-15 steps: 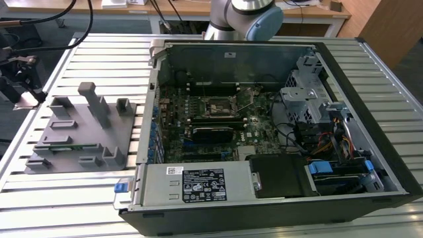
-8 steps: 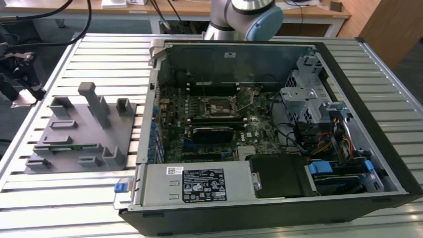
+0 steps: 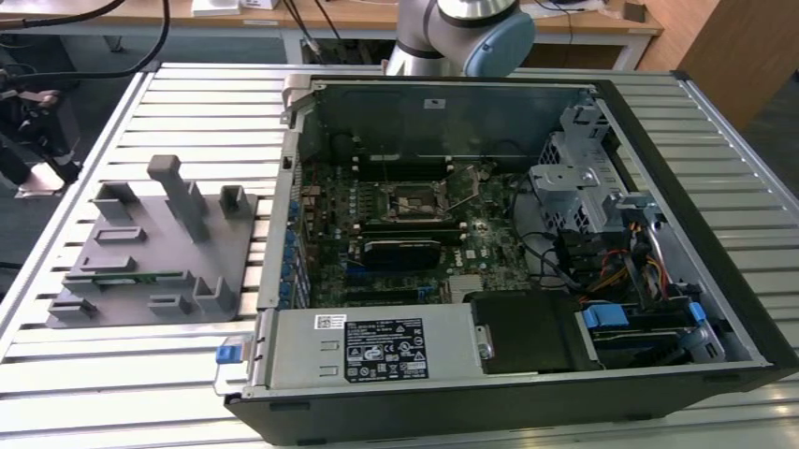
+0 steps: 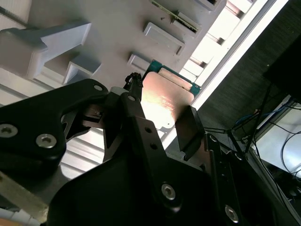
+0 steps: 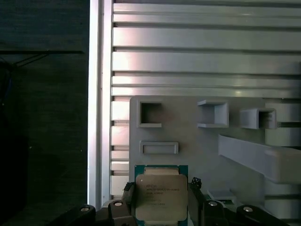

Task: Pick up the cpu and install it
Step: 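Pick up the cpu and move it towards the insertion slot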

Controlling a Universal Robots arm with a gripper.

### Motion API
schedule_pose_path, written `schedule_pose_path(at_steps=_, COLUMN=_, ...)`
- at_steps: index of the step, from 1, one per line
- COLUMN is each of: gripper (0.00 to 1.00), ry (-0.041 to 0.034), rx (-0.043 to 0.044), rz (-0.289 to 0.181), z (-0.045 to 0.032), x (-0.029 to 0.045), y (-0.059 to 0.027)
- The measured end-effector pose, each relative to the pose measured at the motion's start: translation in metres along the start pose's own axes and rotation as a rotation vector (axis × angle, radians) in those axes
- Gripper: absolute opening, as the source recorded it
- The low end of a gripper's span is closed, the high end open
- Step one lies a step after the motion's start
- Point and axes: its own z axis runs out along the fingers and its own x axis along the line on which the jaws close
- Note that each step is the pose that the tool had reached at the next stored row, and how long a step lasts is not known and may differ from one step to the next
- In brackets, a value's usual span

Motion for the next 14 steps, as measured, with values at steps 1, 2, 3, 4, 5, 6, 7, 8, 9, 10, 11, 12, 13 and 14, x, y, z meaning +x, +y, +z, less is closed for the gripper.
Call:
schedule_pose_path(at_steps=1, gripper=0.53, ry=-0.0003, rx=0.0001, rz=0.000, z=-0.0014, x=0.0000, y=0.0001)
schedule_pose_path(at_steps=2, gripper=0.53, ry=-0.0006, rx=0.0000, rz=0.000, z=-0.0029, x=0.0000, y=0.0001)
schedule_pose_path(at_steps=3, gripper=0.53, ry=-0.0009, rx=0.0000, rz=0.000, z=-0.0043, x=0.0000, y=0.0002)
schedule_pose_path(at_steps=4, gripper=0.53, ry=-0.0013, rx=0.0000, rz=0.000, z=-0.0057, x=0.0000, y=0.0003)
schedule_pose_path(at_steps=5, gripper=0.53, ry=-0.0016, rx=0.0000, rz=0.000, z=-0.0070, x=0.0000, y=0.0003)
schedule_pose_path(at_steps=6, gripper=0.53, ry=-0.0019, rx=0.0001, rz=0.000, z=-0.0082, x=0.0000, y=0.0004)
schedule_pose_path(at_steps=7, gripper=0.53, ry=-0.0023, rx=0.0000, rz=0.000, z=-0.0095, x=0.0001, y=0.0005)
schedule_pose_path(at_steps=8, gripper=0.53, ry=-0.0027, rx=0.0000, rz=0.000, z=-0.0107, x=0.0001, y=0.0005)
schedule_pose_path(at_steps=9, gripper=0.53, ry=-0.0031, rx=0.0000, rz=0.000, z=-0.0119, x=0.0001, y=0.0006)
schedule_pose_path(at_steps=10, gripper=0.53, ry=-0.0035, rx=0.0000, rz=0.000, z=-0.0131, x=0.0001, y=0.0006)
schedule_pose_path(at_steps=11, gripper=0.53, ry=-0.0037, rx=0.0000, rz=0.000, z=-0.0144, x=0.0001, y=0.0007)
schedule_pose_path(at_steps=12, gripper=0.53, ry=-0.0039, rx=0.0000, rz=0.000, z=-0.0157, x=0.0001, y=0.0008)
schedule_pose_path(at_steps=13, gripper=0.53, ry=-0.0041, rx=0.0000, rz=0.000, z=-0.0172, x=0.0001, y=0.0009)
schedule_pose_path(at_steps=14, gripper=0.53, ry=-0.0044, rx=0.0000, rz=0.000, z=-0.0191, x=0.0000, y=0.0010)
